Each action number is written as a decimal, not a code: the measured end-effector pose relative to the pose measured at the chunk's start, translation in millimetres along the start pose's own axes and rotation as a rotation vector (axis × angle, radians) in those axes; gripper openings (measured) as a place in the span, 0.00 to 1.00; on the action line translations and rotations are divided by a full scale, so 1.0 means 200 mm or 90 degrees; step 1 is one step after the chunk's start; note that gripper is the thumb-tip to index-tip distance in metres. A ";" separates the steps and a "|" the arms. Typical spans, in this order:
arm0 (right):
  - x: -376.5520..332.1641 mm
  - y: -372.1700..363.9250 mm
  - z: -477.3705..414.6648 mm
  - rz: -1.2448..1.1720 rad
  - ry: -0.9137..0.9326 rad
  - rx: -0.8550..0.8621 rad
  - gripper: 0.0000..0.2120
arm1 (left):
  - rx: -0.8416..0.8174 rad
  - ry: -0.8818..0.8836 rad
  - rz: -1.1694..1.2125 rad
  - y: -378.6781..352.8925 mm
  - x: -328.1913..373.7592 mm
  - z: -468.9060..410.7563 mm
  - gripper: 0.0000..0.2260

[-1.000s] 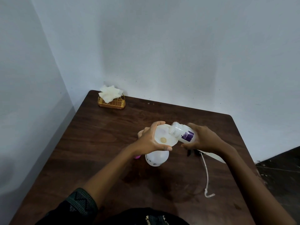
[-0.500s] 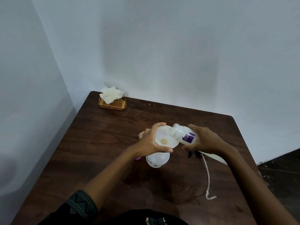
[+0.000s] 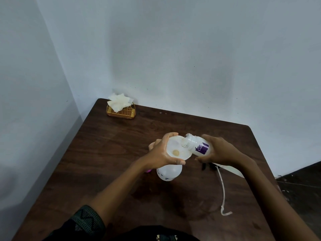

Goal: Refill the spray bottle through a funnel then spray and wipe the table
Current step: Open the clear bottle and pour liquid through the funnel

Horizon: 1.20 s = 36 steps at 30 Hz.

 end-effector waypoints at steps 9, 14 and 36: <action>0.00 0.00 0.00 0.000 -0.005 -0.006 0.20 | 0.003 0.005 0.012 0.00 -0.02 -0.01 0.44; 0.00 0.00 -0.01 -0.009 -0.009 -0.011 0.20 | -0.002 -0.005 0.009 0.00 -0.02 -0.01 0.44; -0.01 0.00 0.00 -0.009 -0.010 -0.021 0.19 | -0.004 -0.004 0.013 -0.01 -0.01 -0.01 0.43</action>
Point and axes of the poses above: each hand's wrist, its own z-axis away from the middle knuckle, its own y-axis out of the back of the hand, x = y × z, the point moved 7 cm from there along -z, towards the middle knuckle, and after that the axes turned 10 degrees about -x, right-handed, at the moved point
